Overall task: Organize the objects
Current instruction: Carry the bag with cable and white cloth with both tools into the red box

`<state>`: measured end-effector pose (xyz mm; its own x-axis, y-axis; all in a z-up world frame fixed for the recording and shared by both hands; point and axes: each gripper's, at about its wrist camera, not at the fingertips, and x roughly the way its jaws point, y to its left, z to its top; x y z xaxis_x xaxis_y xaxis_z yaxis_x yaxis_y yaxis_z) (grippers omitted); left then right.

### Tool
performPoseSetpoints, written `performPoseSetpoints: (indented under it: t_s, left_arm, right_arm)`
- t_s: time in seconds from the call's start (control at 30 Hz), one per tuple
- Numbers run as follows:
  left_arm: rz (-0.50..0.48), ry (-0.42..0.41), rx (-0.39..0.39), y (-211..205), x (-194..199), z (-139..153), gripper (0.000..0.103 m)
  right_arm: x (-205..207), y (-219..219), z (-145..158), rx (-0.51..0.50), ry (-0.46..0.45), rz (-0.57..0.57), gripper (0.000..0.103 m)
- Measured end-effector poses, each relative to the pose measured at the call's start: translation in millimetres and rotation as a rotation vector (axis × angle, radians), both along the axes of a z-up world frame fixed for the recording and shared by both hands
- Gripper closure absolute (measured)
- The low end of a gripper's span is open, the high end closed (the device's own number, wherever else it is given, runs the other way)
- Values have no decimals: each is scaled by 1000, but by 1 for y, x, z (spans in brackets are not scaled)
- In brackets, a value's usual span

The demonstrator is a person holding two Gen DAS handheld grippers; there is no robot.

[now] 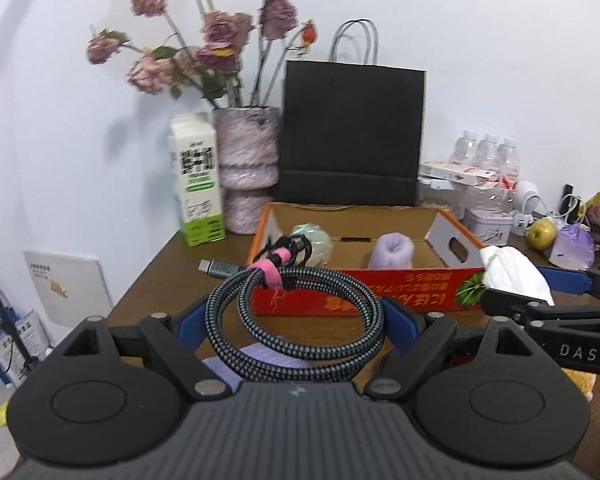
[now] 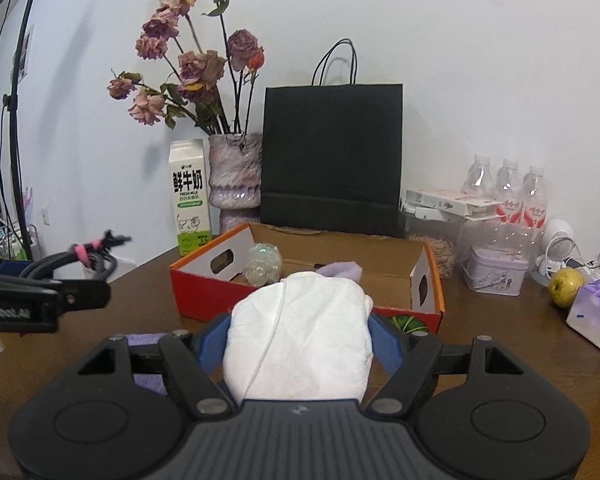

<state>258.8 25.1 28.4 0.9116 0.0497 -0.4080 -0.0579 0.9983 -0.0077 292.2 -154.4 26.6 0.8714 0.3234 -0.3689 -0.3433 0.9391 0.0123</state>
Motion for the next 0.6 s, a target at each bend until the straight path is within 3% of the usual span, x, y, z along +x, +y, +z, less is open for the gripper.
performPoseSetpoints:
  t_s: [0.6]
  left_arm:
    - [-32,-45,-21,-34,54,13,15]
  right_arm:
    - [35,-15,16,-6,-11,-36,30]
